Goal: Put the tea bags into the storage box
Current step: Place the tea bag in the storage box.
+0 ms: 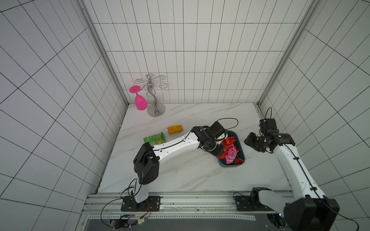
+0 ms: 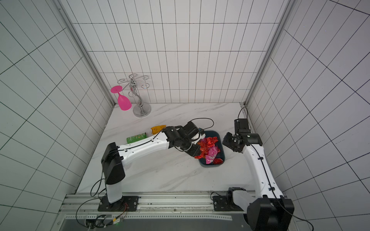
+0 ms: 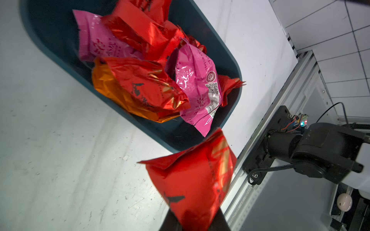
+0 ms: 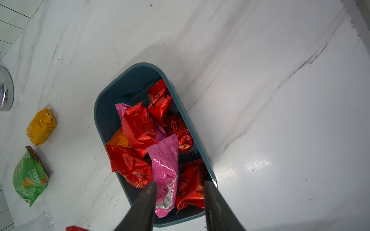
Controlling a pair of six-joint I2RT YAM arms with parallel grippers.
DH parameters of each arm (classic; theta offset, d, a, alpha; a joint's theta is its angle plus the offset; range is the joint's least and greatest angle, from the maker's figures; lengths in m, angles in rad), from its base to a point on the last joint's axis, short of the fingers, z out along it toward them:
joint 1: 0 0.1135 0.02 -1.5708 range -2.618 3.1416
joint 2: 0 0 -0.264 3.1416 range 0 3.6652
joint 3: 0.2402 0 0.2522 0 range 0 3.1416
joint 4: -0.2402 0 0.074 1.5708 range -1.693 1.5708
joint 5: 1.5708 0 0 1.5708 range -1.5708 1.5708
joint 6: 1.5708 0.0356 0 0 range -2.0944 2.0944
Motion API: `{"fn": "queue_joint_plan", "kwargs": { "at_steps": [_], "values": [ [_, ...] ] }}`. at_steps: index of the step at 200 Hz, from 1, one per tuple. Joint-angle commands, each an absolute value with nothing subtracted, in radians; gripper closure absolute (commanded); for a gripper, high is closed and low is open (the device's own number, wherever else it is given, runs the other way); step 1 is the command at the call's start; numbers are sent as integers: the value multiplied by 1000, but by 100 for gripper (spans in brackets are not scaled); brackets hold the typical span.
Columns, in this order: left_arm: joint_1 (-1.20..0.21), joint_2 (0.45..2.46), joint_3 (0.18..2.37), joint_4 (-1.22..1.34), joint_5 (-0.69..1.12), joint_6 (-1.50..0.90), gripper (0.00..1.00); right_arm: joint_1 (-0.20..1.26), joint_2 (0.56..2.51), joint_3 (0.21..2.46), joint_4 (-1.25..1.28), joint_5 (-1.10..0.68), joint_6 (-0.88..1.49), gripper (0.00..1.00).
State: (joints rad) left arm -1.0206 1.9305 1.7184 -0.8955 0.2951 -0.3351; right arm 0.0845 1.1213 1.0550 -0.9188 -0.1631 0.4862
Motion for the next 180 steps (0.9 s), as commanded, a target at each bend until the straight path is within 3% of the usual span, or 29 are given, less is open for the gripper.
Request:
{"fn": "queue_joint_plan", "kwargs": {
  "at_steps": [1, 58, 95, 119, 152, 180],
  "values": [
    [-1050, 1991, 1753, -844, 331, -296, 83, 70, 1094, 1023, -939, -184, 486, 57],
    [-1063, 2125, 1814, -761, 327, -335, 83, 65, 1055, 1025, -958, -197, 485, 58],
    [-1063, 2218, 1877, -840, 225, -360, 81, 62, 1037, 1025, -976, -192, 473, 58],
    [-1062, 2226, 1880, -872, 177, -365, 74, 63, 1030, 1032, -977, -192, 473, 58],
    [-1059, 2149, 1865, -867, 154, -376, 56, 63, 1036, 1053, -977, -208, 479, 58],
    [-1037, 2048, 1861, -845, 159, -402, 50, 70, 1066, 1088, -974, -238, 481, 58]
  ]
}}
